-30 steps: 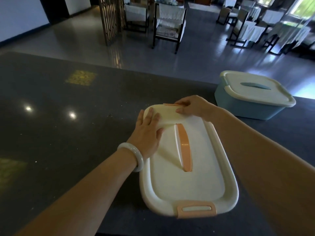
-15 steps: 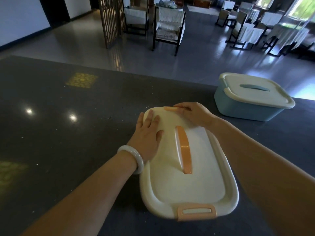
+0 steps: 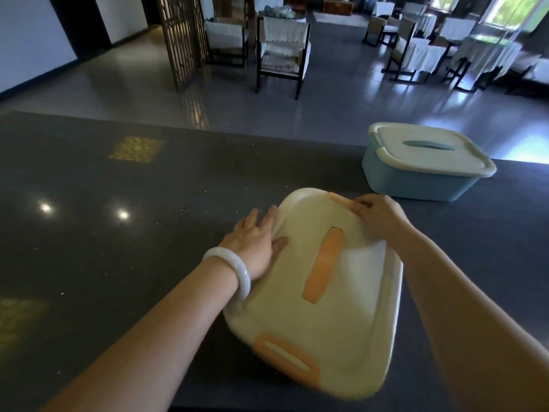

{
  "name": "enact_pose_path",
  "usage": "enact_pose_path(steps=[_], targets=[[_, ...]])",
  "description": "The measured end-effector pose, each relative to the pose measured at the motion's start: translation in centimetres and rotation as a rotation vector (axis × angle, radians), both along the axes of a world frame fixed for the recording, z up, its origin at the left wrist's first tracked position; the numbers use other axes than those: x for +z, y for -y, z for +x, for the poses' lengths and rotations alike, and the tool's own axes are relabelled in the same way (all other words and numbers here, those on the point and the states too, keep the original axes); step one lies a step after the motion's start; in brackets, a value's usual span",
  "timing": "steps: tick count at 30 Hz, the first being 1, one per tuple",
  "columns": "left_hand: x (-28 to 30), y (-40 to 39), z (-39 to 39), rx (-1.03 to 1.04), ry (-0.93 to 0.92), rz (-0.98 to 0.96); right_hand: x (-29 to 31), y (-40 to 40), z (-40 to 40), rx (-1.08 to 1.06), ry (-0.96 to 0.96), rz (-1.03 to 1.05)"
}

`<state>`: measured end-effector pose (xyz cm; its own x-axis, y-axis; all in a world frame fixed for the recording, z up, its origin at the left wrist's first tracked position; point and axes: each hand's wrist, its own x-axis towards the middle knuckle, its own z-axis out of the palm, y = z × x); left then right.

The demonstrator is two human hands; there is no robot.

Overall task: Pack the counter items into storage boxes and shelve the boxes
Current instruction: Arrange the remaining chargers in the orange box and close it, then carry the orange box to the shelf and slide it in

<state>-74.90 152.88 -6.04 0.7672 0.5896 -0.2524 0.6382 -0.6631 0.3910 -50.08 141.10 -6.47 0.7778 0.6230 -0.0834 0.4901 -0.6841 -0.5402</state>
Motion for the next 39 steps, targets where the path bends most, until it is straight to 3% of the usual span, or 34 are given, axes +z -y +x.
enact_pose_path(steps=[5, 7, 11, 15, 19, 23, 27, 32, 39], targets=[[-0.8, 3.1, -2.6, 0.079, 0.113, 0.067, -1.0, 7.2, 1.2, -0.236, -0.022, -0.124], [-1.2, 4.6, -3.2, 0.112, 0.233, 0.006, -1.0, 10.3, 1.4, -0.244, -0.016, -0.275], [-2.2, 4.9, -1.5, 0.147, 0.385, -0.074, 0.5, 14.3, 1.0, -0.23, -0.107, -0.347], [-1.9, 2.8, 0.4, 0.059, 0.403, -0.137, 1.2, 14.9, 0.6, -0.311, -0.349, -0.039], [-1.2, 1.2, 1.6, 0.01, 0.403, -0.18, -0.1, 14.8, -0.9, -0.282, -0.29, 0.083], [-1.2, 1.6, 1.8, 0.185, 0.359, -0.165, -0.7, 16.3, -2.2, -0.298, -0.253, 0.103], [-1.7, 2.5, 0.8, 0.318, 0.179, -0.172, -1.0, 17.5, -3.3, -0.348, -0.217, 0.103], [-2.1, 2.6, 0.1, 0.227, 0.069, -0.174, -1.1, 19.2, -5.0, -0.422, -0.225, 0.125], [-1.8, 3.6, 1.2, 0.135, 0.169, -0.169, -2.7, 23.3, -8.4, -0.677, -0.409, 0.367]])
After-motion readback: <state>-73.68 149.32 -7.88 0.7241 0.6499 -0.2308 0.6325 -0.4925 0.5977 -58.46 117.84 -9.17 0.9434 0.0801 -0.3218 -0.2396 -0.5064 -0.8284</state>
